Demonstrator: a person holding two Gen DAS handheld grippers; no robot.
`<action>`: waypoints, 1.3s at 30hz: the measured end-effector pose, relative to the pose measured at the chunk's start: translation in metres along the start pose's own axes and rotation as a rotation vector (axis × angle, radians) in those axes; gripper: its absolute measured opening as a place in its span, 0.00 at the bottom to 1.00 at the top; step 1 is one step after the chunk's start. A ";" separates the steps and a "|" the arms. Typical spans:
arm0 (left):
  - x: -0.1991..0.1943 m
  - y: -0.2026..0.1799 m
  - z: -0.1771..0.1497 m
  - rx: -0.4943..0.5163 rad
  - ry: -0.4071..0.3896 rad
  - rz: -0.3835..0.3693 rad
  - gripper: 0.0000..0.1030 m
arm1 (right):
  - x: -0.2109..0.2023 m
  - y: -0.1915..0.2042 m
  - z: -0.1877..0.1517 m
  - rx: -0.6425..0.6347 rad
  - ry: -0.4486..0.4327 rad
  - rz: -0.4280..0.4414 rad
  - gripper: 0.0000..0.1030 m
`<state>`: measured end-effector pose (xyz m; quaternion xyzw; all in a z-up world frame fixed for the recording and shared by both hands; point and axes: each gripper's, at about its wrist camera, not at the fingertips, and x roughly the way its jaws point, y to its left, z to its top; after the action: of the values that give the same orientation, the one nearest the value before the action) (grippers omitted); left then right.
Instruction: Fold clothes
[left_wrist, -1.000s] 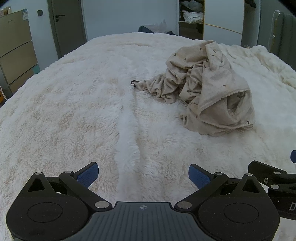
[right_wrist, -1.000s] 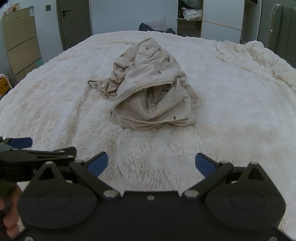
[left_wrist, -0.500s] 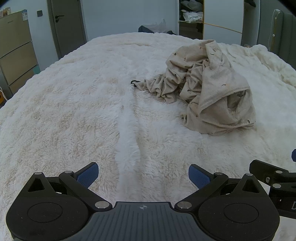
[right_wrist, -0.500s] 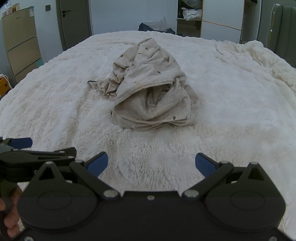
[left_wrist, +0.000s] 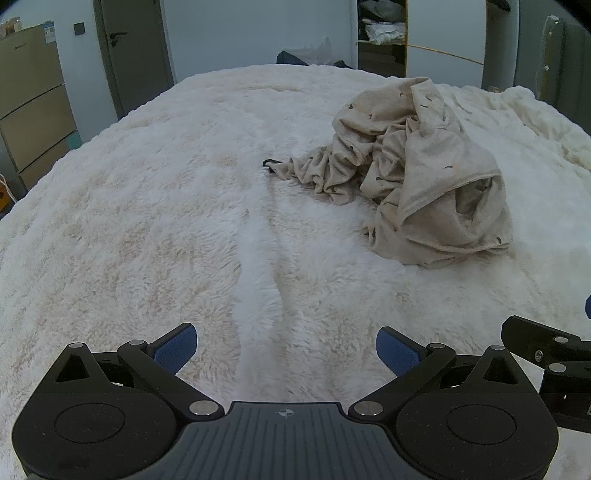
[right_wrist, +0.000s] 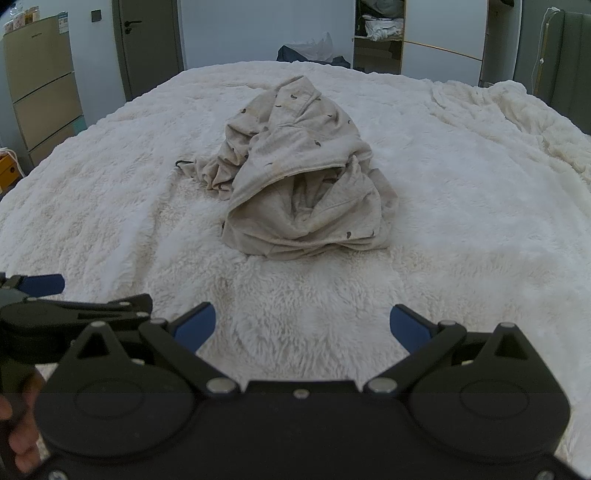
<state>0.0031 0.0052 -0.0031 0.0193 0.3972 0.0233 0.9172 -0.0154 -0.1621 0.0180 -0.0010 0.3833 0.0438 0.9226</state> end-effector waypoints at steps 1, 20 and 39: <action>0.001 0.000 0.000 0.001 0.001 0.000 1.00 | 0.000 0.000 0.000 0.000 0.000 0.000 0.99; -0.004 -0.005 -0.001 0.022 0.011 0.006 1.00 | 0.002 0.001 0.003 0.000 0.004 0.001 0.99; -0.003 -0.006 -0.002 0.031 0.009 0.003 1.00 | 0.002 0.002 0.003 0.000 0.008 0.001 0.99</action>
<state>-0.0002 -0.0008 -0.0025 0.0338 0.4014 0.0187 0.9151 -0.0120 -0.1600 0.0187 -0.0012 0.3867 0.0442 0.9211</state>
